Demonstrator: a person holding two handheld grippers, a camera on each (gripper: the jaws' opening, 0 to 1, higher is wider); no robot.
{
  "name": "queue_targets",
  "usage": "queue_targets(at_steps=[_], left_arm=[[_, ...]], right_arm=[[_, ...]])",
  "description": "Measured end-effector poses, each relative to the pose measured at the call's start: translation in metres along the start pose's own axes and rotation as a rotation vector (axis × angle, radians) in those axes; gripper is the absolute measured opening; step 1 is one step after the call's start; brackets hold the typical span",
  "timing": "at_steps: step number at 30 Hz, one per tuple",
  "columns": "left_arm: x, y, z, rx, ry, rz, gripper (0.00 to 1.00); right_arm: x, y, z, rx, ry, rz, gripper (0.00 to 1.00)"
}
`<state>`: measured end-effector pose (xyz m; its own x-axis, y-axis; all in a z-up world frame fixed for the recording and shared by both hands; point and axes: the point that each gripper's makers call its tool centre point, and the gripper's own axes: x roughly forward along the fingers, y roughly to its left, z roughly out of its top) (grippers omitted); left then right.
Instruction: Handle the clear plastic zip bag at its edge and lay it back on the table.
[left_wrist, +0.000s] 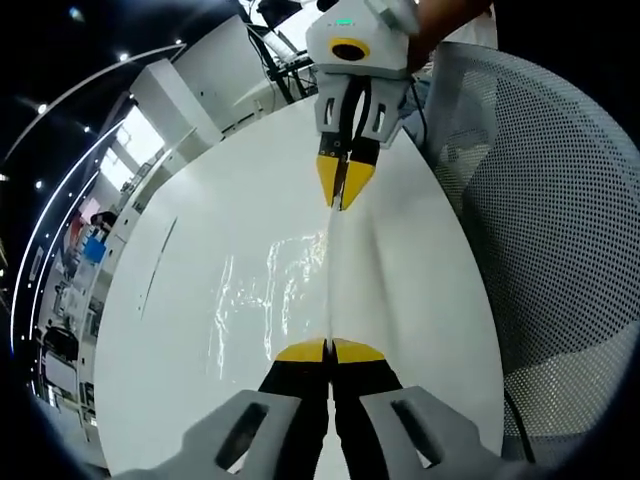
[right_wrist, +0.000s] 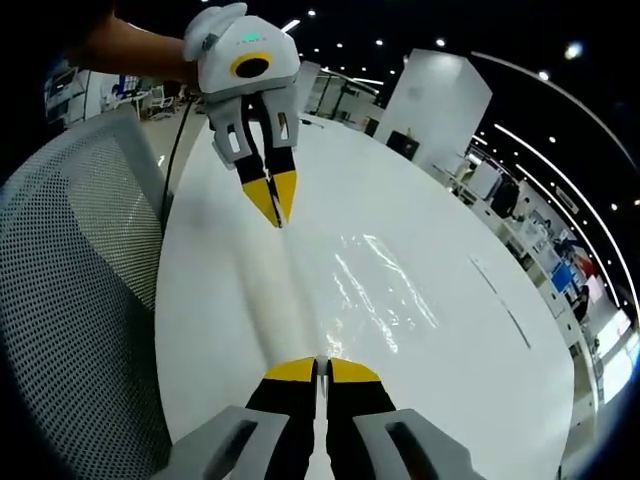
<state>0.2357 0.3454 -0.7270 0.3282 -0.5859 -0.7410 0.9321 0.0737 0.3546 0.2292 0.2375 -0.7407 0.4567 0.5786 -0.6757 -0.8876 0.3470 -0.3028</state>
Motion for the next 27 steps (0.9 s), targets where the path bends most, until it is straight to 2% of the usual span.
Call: queue_targets(at_steps=[11,13,14,17,21,27], left_arm=[[-0.002,-0.001,-0.002,-0.003,0.003,0.004,0.0],[-0.001,-0.001,0.0,0.007,0.002,0.006,0.0],[-0.001,0.0,0.0,0.011,0.003,0.009,0.0],[-0.002,-0.002,0.003,0.025,-0.012,0.001,0.0],[-0.002,-0.007,0.006,0.041,-0.02,-0.015,0.0],[-0.003,-0.011,0.007,0.058,-0.017,-0.024,0.0]], right_arm=[[-0.002,0.001,-0.004,0.004,0.004,0.004,0.0],[-0.003,0.001,-0.005,0.023,0.008,0.007,0.0],[-0.003,0.003,-0.006,0.072,0.008,0.021,0.0],[-0.005,0.0,-0.006,0.063,0.008,0.016,0.0],[-0.009,-0.002,-0.004,0.134,-0.012,0.018,0.01],[-0.014,0.007,0.01,0.127,-0.056,0.06,0.09]])
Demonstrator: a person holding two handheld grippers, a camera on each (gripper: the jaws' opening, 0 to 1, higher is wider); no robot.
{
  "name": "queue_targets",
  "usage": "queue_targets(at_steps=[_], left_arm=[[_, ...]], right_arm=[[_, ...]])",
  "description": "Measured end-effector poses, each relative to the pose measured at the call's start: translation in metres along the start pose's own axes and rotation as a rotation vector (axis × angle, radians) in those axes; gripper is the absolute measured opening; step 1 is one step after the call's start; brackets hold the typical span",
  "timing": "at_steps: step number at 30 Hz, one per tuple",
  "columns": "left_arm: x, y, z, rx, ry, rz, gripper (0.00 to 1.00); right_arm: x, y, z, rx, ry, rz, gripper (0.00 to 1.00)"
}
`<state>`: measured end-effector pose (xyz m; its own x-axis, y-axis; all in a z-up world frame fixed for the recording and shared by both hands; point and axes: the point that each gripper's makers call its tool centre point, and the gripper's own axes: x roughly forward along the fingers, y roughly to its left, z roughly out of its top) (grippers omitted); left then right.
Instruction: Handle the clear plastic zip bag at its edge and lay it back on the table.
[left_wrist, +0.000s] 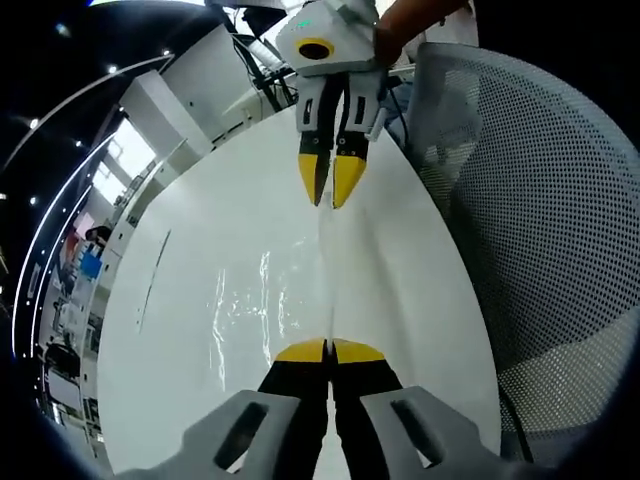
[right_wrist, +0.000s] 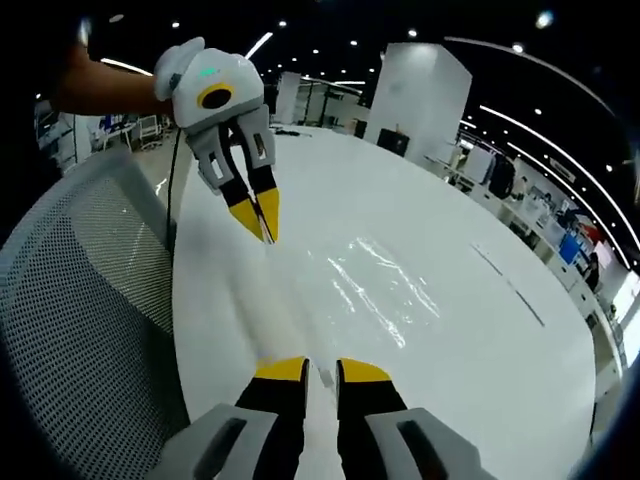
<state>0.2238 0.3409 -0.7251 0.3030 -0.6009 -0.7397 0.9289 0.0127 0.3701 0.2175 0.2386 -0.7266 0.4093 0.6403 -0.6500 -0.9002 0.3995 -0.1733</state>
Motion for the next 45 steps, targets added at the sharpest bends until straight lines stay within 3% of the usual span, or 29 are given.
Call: queue_targets(at_steps=[11,23,27,33,39,45], left_arm=[[0.001,-0.003,-0.002,0.014,0.018,-0.003,0.0],[0.001,-0.003,-0.001,0.028,0.011,-0.006,0.0],[0.002,-0.002,0.001,0.026,0.003,-0.003,0.0],[-0.002,0.005,0.0,-0.032,-0.016,0.026,0.0],[-0.007,0.006,0.008,-0.065,-0.064,0.033,0.12],[-0.014,0.008,0.017,-0.053,-0.075,0.05,0.13]], right_arm=[[0.011,0.005,0.03,-0.007,-0.055,0.032,0.09],[0.032,0.014,0.029,-0.042,-0.018,0.086,0.06],[0.039,0.017,0.026,-0.035,-0.006,0.109,0.0],[0.043,0.02,0.027,-0.014,-0.008,0.121,0.0],[0.046,0.018,0.031,-0.023,-0.01,0.12,0.0],[0.049,0.015,0.034,-0.025,-0.005,0.114,0.0]])
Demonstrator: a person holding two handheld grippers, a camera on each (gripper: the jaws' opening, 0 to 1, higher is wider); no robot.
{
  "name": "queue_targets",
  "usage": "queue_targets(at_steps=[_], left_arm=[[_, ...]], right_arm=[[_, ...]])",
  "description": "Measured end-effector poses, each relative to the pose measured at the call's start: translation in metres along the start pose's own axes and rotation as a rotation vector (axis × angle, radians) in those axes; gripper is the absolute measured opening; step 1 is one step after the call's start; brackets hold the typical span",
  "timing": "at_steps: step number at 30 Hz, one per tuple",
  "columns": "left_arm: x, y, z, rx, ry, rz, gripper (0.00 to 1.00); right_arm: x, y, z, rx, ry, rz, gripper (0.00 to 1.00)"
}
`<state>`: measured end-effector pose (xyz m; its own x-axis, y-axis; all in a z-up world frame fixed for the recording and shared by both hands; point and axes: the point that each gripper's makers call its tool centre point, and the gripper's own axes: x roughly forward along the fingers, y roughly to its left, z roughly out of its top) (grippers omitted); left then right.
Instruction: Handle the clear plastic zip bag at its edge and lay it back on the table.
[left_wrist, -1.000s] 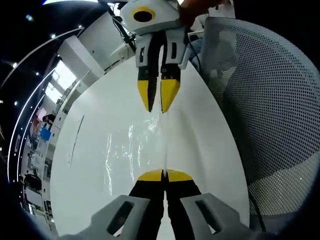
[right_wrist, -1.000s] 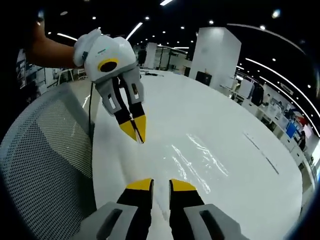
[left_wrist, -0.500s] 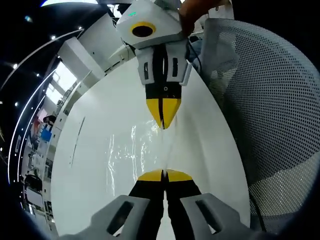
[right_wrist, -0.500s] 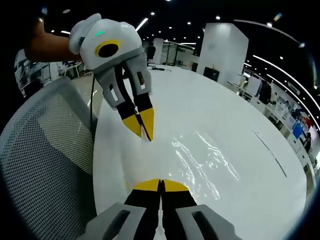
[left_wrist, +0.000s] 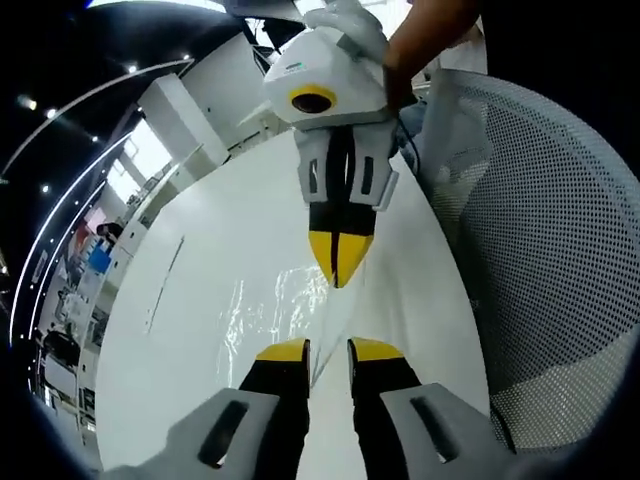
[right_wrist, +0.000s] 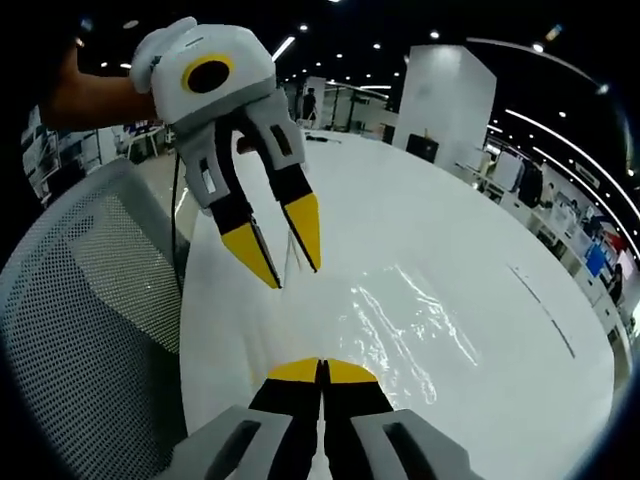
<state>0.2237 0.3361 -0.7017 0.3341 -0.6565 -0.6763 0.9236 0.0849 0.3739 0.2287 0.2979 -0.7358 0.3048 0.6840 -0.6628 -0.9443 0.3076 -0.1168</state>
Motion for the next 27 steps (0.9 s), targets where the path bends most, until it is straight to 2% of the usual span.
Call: queue_targets(at_steps=[4,7,9,11,13,17,20,23,27], left_arm=[[-0.003,0.004,0.01,0.033,-0.005,0.014,0.13],[0.001,-0.003,0.024,0.076,-0.022,-0.011,0.12],[0.005,-0.006,0.026,0.093,-0.017,-0.022,0.12],[0.01,-0.008,0.025,0.1,-0.008,-0.026,0.12],[0.016,-0.011,0.02,0.13,0.028,-0.037,0.12],[0.02,-0.014,0.022,0.141,0.032,-0.048,0.12],[0.024,-0.014,0.017,0.182,0.067,-0.043,0.11],[0.028,-0.016,0.018,0.197,0.071,-0.041,0.1],[0.036,-0.014,0.014,0.277,0.119,-0.023,0.06]], right_arm=[[0.0,-0.002,-0.001,0.005,0.007,-0.005,0.0],[0.0,-0.002,-0.002,0.011,0.009,-0.005,0.0],[-0.001,-0.003,-0.001,0.018,0.009,-0.007,0.0],[-0.001,-0.003,0.0,0.023,0.008,-0.01,0.0],[-0.003,-0.004,0.001,0.032,0.003,-0.015,0.0],[-0.004,-0.005,0.001,0.038,0.001,-0.021,0.0],[-0.006,-0.005,0.003,0.043,-0.005,-0.027,0.0],[-0.007,-0.005,0.006,0.053,-0.011,-0.029,0.0],[-0.008,-0.004,0.01,0.066,-0.021,-0.036,0.0]])
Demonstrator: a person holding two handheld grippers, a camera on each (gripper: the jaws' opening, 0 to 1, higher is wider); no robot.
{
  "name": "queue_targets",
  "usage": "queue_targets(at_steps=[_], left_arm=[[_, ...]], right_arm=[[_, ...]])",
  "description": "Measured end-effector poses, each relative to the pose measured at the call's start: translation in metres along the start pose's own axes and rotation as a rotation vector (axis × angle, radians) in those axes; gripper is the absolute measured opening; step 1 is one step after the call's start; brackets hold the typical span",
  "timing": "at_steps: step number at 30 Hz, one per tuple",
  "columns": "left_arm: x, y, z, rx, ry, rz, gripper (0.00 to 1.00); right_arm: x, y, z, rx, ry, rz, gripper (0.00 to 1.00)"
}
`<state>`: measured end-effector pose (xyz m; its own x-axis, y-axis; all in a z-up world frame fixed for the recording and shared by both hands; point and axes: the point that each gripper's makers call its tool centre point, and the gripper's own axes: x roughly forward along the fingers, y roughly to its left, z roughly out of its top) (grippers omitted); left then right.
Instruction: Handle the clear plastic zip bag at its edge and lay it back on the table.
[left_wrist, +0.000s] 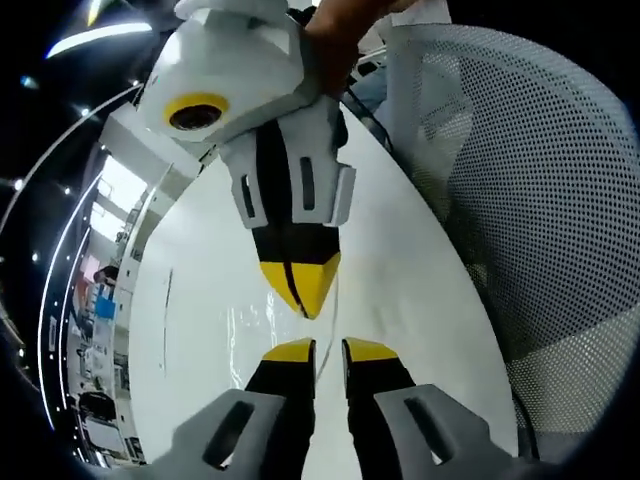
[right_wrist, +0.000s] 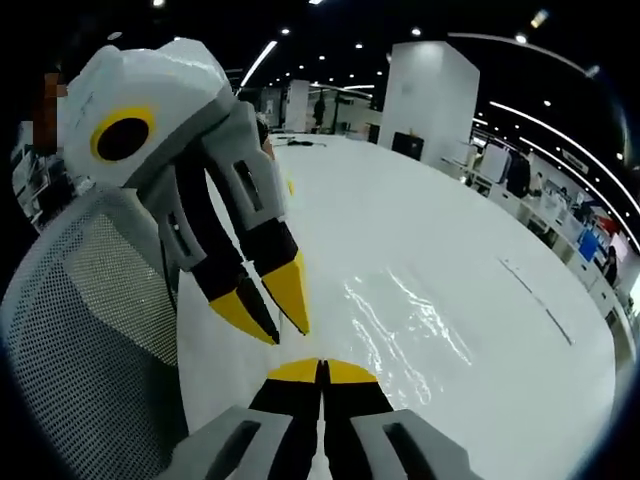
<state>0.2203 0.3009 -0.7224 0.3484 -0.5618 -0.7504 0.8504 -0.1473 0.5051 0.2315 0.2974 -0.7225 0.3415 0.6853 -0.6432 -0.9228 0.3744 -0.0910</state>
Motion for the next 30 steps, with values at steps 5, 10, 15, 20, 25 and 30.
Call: queue_targets(at_steps=[5,10,15,20,25,30], left_arm=[[0.005,-0.003,-0.007,0.051,0.046,-0.008,0.0],[0.005,-0.005,-0.011,0.032,0.049,0.0,0.0],[0.005,-0.006,-0.022,0.032,0.083,0.006,0.0],[0.005,-0.008,-0.03,0.02,0.095,0.006,0.0],[0.003,-0.009,-0.036,0.006,0.1,0.009,0.0],[0.002,-0.008,-0.037,-0.014,0.091,0.017,0.0]], right_arm=[[-0.002,-0.002,0.005,0.018,-0.017,-0.015,0.0],[-0.009,-0.012,0.011,0.026,-0.047,-0.061,0.0],[-0.017,-0.024,0.02,0.032,-0.086,-0.112,0.0],[-0.025,-0.033,0.025,0.033,-0.11,-0.152,0.0],[-0.032,-0.041,0.03,0.045,-0.137,-0.174,0.0],[-0.033,-0.044,0.031,0.045,-0.147,-0.196,0.0]])
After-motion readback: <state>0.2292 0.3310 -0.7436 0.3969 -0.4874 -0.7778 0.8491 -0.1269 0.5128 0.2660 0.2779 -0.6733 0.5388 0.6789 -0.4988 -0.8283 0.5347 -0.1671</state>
